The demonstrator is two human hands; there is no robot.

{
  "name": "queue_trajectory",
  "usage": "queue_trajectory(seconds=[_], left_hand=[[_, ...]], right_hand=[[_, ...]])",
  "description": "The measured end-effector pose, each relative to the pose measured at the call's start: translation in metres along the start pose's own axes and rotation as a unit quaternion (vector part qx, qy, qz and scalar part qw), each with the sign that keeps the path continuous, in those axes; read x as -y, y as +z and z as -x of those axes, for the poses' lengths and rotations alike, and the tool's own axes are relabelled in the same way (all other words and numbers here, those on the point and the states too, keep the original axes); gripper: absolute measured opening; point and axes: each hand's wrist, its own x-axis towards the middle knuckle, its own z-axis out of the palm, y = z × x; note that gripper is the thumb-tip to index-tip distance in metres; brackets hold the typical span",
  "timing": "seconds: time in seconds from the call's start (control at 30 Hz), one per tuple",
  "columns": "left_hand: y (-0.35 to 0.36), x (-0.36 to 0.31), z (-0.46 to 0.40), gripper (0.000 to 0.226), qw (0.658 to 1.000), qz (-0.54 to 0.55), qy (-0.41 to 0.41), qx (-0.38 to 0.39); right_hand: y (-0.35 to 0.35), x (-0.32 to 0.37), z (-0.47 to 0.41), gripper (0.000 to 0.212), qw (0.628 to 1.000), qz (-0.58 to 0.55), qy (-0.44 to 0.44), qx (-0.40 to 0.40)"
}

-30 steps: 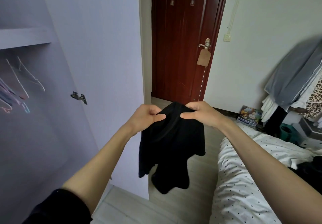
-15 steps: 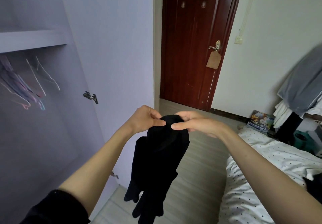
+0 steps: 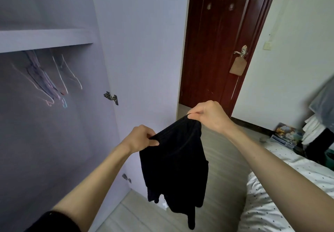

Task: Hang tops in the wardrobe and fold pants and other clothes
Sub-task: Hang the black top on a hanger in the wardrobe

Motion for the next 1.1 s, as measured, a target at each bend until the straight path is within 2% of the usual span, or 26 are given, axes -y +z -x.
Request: queue_trajectory(seconds=[0.1,0.23,0.37,0.5,0.7,0.9,1.0,1.1], left_hand=[[-0.018,0.026,-0.001,0.005,0.997,-0.043,-0.034,-0.062],[-0.05,0.056,0.004,0.003,0.987,-0.022,-0.063,-0.143],[-0.078,0.073,0.009,0.007,0.988,-0.027,-0.078,-0.134],[-0.112,0.097,0.018,0.014,0.982,-0.001,-0.095,-0.165],[-0.145,0.131,0.034,0.018,0.953,-0.018,-0.153,-0.263],[-0.178,0.173,0.051,0.014,0.91,-0.055,-0.228,-0.342],[-0.2,0.192,0.049,0.01,0.896,0.002,-0.222,-0.385],[-0.215,0.206,0.046,0.012,0.893,0.0,-0.236,-0.384]], right_hand=[[0.0,0.002,-0.01,0.012,0.999,0.014,-0.002,-0.03],[0.008,0.007,-0.025,0.015,0.995,0.089,-0.027,-0.037],[0.042,0.021,-0.05,0.021,0.949,0.301,-0.096,0.013],[0.077,0.036,-0.075,0.02,0.921,0.37,-0.116,0.041],[0.126,0.075,-0.118,0.018,0.914,0.368,-0.155,0.072],[0.18,0.111,-0.171,0.026,0.928,0.284,-0.209,0.124],[0.207,0.133,-0.209,0.027,0.932,0.221,-0.246,0.151],[0.237,0.149,-0.243,0.026,0.927,0.195,-0.264,0.181]])
